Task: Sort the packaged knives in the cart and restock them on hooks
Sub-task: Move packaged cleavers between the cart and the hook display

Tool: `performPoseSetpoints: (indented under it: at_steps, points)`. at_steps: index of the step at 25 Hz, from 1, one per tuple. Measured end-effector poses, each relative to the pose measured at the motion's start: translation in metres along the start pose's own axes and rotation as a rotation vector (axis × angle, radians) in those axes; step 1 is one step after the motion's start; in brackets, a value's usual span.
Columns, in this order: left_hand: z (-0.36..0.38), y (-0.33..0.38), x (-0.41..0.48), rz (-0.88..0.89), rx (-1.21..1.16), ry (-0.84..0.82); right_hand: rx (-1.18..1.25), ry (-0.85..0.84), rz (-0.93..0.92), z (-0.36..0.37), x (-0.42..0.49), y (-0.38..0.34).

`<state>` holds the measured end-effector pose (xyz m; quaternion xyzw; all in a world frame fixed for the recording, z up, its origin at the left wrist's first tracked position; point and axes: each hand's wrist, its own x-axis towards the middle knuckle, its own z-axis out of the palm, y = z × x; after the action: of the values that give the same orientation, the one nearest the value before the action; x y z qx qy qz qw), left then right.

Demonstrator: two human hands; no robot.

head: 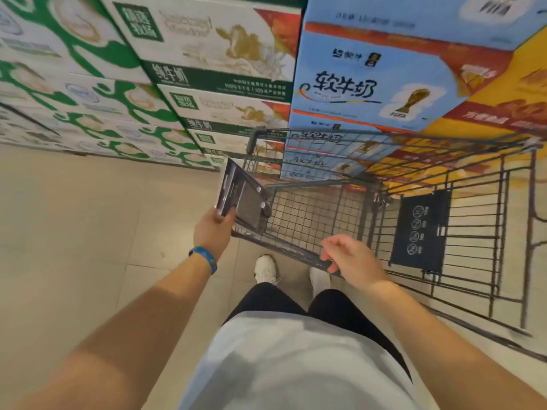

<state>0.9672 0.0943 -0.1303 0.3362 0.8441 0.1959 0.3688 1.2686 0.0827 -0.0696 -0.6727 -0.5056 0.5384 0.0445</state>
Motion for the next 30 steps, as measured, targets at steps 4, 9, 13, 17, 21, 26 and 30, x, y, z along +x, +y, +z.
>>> performPoseSetpoints:
  at_steps: [4, 9, 13, 17, 21, 26, 30]
  points:
    - [0.005, 0.019, 0.020, 0.195, 0.147, 0.036, 0.046, 0.017, 0.086, -0.009, -0.004, 0.013]
    - [0.032, 0.040, 0.010, 0.214, 0.250, -0.246, 0.031, -0.093, 0.130, -0.017, 0.004, 0.017]
    - [0.056, 0.065, -0.013, 0.442, 0.493, -0.220, -0.007, -0.158, 0.092, -0.025, 0.027, 0.014]
    - [0.052, 0.088, -0.033, 0.616, 0.539, -0.226, -0.130, -0.200, 0.062, -0.037, 0.052, 0.015]
    - [0.033, 0.118, -0.066, 0.696, 0.374, -0.261, 0.004, -0.075, 0.039, -0.056, 0.062, 0.013]
    - [0.011, 0.187, -0.080, 0.554, -0.366, -0.286, 0.241, -0.091, -0.082, -0.094, 0.072, -0.023]
    - [0.008, 0.230, -0.077, 0.417, -0.646, -0.303, 0.426, 0.005, -0.177, -0.113, 0.068, -0.056]
